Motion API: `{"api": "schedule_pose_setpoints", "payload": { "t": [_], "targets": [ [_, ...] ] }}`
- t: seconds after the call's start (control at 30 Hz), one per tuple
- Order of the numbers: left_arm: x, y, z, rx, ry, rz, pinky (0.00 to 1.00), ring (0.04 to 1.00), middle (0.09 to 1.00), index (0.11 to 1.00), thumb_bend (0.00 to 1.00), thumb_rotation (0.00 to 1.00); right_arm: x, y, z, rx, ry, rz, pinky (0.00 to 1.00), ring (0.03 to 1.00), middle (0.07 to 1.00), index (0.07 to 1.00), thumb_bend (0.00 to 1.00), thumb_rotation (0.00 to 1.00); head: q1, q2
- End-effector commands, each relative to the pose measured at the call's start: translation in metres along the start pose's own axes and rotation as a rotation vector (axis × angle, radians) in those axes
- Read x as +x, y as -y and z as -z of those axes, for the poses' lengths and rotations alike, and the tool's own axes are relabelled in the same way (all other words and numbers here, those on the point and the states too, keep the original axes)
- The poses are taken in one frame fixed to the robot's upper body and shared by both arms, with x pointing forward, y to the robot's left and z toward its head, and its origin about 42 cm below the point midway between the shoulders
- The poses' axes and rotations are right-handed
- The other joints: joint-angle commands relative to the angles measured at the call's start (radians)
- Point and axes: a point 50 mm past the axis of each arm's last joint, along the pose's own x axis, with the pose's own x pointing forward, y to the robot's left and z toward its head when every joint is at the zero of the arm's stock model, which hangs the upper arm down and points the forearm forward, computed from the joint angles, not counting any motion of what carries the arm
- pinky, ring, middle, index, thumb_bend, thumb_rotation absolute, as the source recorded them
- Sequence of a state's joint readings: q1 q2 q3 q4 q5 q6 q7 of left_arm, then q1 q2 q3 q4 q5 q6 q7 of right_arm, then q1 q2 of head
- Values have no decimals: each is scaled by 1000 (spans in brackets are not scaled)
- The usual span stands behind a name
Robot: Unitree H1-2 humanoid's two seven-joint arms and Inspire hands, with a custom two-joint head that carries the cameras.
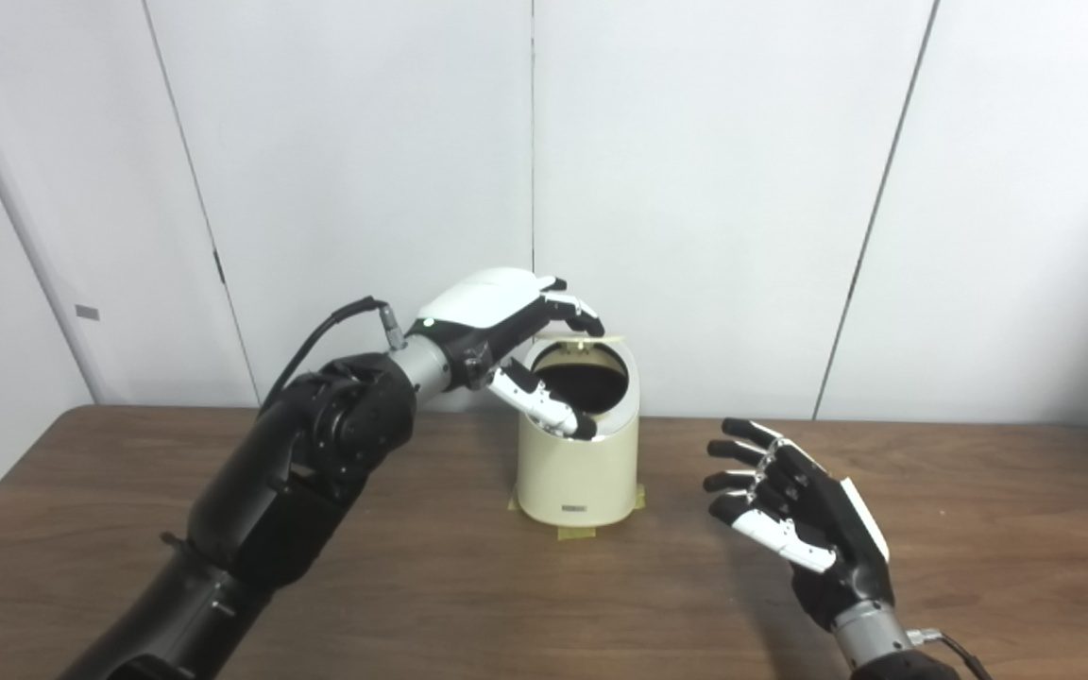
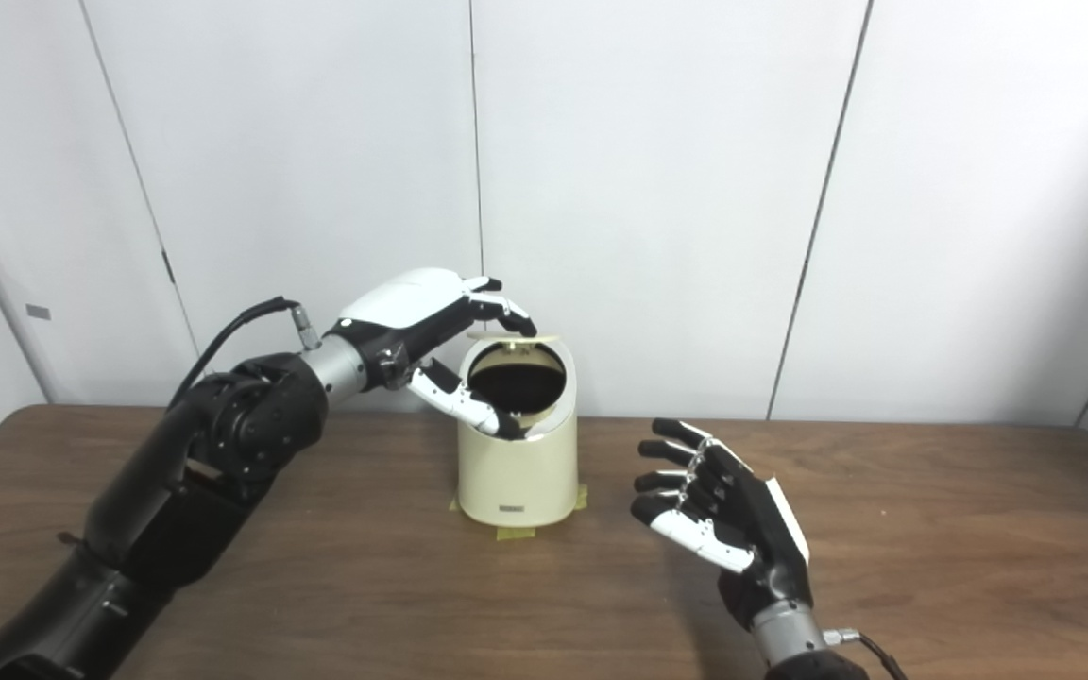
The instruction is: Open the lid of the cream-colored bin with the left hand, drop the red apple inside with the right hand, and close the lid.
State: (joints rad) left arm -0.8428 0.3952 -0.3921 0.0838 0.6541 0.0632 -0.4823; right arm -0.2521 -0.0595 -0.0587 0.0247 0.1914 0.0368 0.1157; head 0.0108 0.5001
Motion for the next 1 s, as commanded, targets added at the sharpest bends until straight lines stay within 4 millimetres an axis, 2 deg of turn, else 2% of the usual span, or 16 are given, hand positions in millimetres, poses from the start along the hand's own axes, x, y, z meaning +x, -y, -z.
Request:
{"api": "schedule_pose_setpoints", "payload": {
  "t": [0.0,0.13,0.47,0.6,0.73,0.83,0.97],
  "targets": [
    [-1,-24,-5,84,15,-61,1000,976,808,789,979,459,12,-4,-20,2,86,-25,457,577,695,727,859,246,1,2],
    [-2,-20,-3,99,7,-53,1000,967,800,782,976,438,11,-4,-21,-3,88,-27,457,574,698,729,847,244,-1,6],
    [-8,-6,-2,103,-9,-9,1000,970,802,777,995,463,12,-7,-23,-3,91,-25,457,577,686,726,857,241,-1,11],
    [-11,1,-5,108,9,2,1000,961,793,777,975,428,12,-7,-24,0,86,-22,456,579,685,725,861,241,-1,16],
    [-12,14,-8,124,45,12,1000,951,777,756,952,392,12,-8,-25,-10,91,-28,458,581,685,727,855,248,-2,18],
    [-12,24,-11,163,49,31,1000,934,771,751,956,405,12,-8,-26,-4,90,-27,455,573,682,722,859,249,-2,21],
    [-11,38,-16,240,49,45,1000,937,816,797,944,422,12,-8,-26,0,93,-32,454,573,689,731,835,240,-3,21]
  ]
}}
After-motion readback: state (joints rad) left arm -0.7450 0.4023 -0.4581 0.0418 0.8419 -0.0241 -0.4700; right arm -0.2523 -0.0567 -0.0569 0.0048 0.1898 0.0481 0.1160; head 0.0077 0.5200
